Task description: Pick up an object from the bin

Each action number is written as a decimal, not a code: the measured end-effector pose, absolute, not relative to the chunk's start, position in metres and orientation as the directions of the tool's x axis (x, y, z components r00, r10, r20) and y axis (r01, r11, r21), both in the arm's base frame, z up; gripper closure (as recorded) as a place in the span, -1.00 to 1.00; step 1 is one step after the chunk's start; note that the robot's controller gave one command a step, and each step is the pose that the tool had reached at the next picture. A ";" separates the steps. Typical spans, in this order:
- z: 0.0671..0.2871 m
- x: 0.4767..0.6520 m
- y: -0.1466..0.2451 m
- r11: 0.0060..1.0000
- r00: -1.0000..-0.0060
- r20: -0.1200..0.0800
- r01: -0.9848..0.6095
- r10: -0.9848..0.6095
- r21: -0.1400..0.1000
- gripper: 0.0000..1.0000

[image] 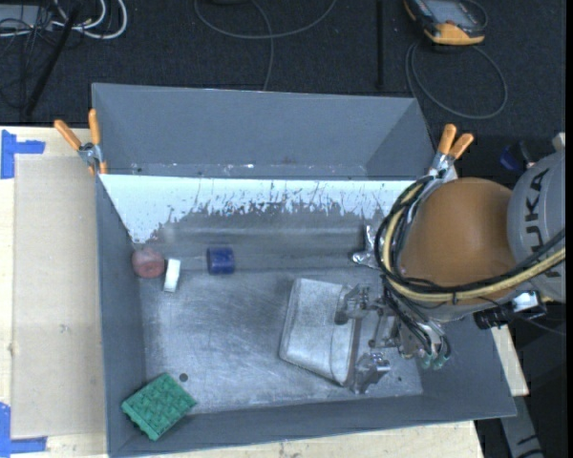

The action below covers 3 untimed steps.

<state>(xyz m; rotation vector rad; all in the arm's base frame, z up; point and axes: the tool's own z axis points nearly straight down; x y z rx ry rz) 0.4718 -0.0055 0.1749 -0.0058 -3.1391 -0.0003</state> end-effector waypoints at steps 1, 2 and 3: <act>0.104 0.519 0.007 0.984 -0.984 -0.005 -0.180 -0.180 -0.003 -1.00; 0.103 0.520 0.008 0.984 -0.984 -0.003 -0.178 -0.178 -0.005 -1.00; 0.103 0.521 0.008 0.983 -0.983 -0.002 -0.185 -0.185 -0.005 -1.00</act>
Offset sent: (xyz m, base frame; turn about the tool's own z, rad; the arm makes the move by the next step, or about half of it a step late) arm 0.0603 0.0203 -0.1049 -0.2292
